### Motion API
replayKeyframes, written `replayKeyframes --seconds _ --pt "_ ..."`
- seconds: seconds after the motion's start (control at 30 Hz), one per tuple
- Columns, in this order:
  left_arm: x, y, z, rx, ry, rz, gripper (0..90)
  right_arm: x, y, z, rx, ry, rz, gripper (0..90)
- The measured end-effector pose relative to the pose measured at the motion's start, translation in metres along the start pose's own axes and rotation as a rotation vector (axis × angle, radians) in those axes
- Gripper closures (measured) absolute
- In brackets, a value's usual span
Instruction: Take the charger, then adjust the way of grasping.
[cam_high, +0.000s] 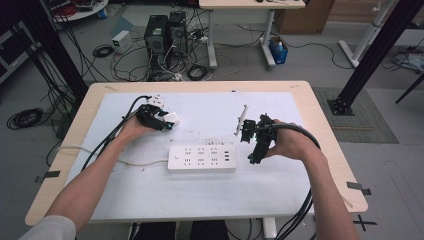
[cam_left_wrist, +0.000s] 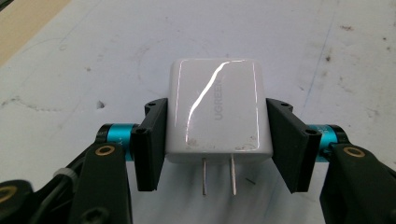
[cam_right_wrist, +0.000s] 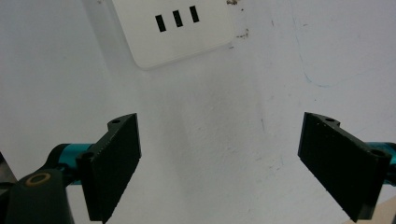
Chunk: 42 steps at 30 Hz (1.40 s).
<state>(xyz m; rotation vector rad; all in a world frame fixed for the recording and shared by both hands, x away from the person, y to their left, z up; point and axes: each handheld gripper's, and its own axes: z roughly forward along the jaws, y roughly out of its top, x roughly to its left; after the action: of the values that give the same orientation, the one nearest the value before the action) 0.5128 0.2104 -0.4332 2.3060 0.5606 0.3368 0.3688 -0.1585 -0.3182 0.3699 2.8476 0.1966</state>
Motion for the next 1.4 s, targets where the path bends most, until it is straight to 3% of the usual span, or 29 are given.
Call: replayKeyframes --seconds 0.23,0.6,0.9,1.03,1.1,1.17,1.4 --pt "-0.009 0.011 -0.015 -0.016 -0.002 0.022 42.5 0.001 -0.001 -0.003 -0.005 -0.002 0.004 12.6" --pt "-0.038 0.037 -0.068 -0.045 0.02 0.078 42.5 0.01 -0.003 -0.015 -0.03 -0.023 0.024 12.6" --pt "-0.07 0.05 -0.101 -0.085 0.051 0.154 42.5 0.01 -0.002 -0.024 -0.093 -0.003 0.089 12.6" --pt "-0.087 0.053 -0.112 -0.122 0.07 0.206 42.5 0.007 0.0 -0.029 -0.161 0.032 0.143 12.6" --pt "-0.092 0.054 -0.115 -0.136 0.077 0.212 42.5 0.006 0.001 -0.03 -0.171 0.04 0.154 12.6" --pt "-0.102 0.053 -0.121 -0.158 0.087 0.233 42.5 0.004 0.004 -0.033 -0.236 0.083 0.189 12.6" --pt "-0.128 0.049 -0.129 -0.199 0.122 0.294 42.4 -0.002 0.013 -0.038 -0.383 0.212 0.298 12.7"
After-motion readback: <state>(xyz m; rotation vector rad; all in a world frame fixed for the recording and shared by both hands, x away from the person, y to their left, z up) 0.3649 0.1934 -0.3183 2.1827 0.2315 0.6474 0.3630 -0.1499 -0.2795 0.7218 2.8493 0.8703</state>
